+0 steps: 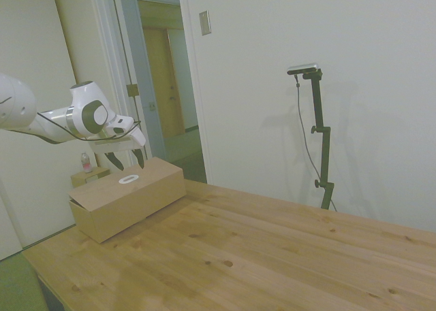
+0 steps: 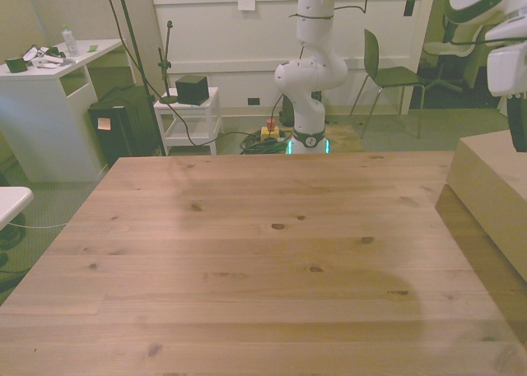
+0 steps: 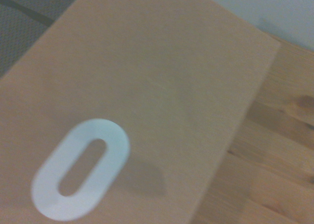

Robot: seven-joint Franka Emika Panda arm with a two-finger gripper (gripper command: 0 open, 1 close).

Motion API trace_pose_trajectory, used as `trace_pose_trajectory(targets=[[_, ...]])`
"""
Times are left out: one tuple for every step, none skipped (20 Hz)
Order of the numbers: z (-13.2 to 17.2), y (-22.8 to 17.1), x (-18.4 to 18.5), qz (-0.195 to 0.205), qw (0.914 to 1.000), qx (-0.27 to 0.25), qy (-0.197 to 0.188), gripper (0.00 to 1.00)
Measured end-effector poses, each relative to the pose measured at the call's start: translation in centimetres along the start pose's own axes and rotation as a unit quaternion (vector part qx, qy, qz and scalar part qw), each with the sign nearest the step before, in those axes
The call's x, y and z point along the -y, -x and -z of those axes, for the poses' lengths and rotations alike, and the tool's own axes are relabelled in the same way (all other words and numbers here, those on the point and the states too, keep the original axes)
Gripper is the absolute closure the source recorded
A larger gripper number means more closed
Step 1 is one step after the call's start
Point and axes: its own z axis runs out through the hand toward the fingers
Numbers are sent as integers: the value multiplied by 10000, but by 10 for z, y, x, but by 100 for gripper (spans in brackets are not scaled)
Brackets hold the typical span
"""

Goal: Close the box

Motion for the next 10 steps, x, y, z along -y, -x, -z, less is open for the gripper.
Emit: trace_pose_trajectory(targets=[[-1, -4, -20, -150, 9999, 7, 58, 0], [-3, -9, -42, -309, 9995, 19, 103, 0], [-6, -14, -67, -447, 9989, 38, 139, 0], [-9, -18, -91, -566, 9982, 58, 171, 0], [-13, -20, -115, -676, 9975, 98, 203, 0], [-18, -21, -137, -777, 9966, 154, 240, 0], [-24, -21, -160, -886, 9955, 211, 271, 0], [-31, -20, -181, -974, 9944, 283, 305, 0], [-38, -19, -199, -1051, 9933, 350, 331, 0], [-46, -16, -215, -1116, 9923, 394, 377, 0]])
